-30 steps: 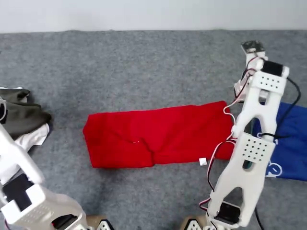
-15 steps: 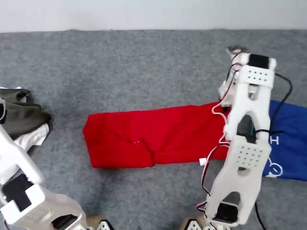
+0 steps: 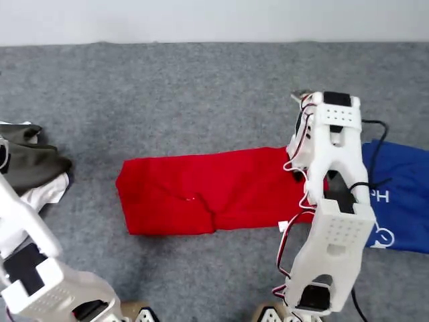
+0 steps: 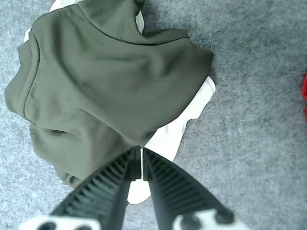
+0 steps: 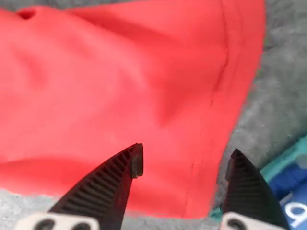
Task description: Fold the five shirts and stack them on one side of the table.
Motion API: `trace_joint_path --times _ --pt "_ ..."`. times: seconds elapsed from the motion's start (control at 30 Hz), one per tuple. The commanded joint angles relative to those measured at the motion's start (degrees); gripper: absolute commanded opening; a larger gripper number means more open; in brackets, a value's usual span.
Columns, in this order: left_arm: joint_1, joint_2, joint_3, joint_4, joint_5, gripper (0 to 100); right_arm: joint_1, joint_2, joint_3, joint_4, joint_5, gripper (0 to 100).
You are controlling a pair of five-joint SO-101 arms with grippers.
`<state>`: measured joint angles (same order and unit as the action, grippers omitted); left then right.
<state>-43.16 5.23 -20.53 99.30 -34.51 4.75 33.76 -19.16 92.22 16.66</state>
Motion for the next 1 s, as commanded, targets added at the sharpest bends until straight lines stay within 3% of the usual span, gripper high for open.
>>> trace_joint_path --times 0.0,0.37,0.7,0.97 --pt "0.62 -3.34 -0.66 1.14 0.35 2 -0.57 0.92 2.37 -4.62 -0.62 23.4" --pt "0.62 -3.25 -0.40 1.14 0.35 2 -0.40 7.60 3.43 -6.29 -0.44 0.9" --pt "0.62 -3.08 -0.40 1.05 0.35 2 -3.21 -7.96 3.43 0.84 2.29 1.0" --pt "2.11 -3.16 -0.31 0.97 0.35 2 -16.40 -22.81 3.43 5.41 3.16 1.0"
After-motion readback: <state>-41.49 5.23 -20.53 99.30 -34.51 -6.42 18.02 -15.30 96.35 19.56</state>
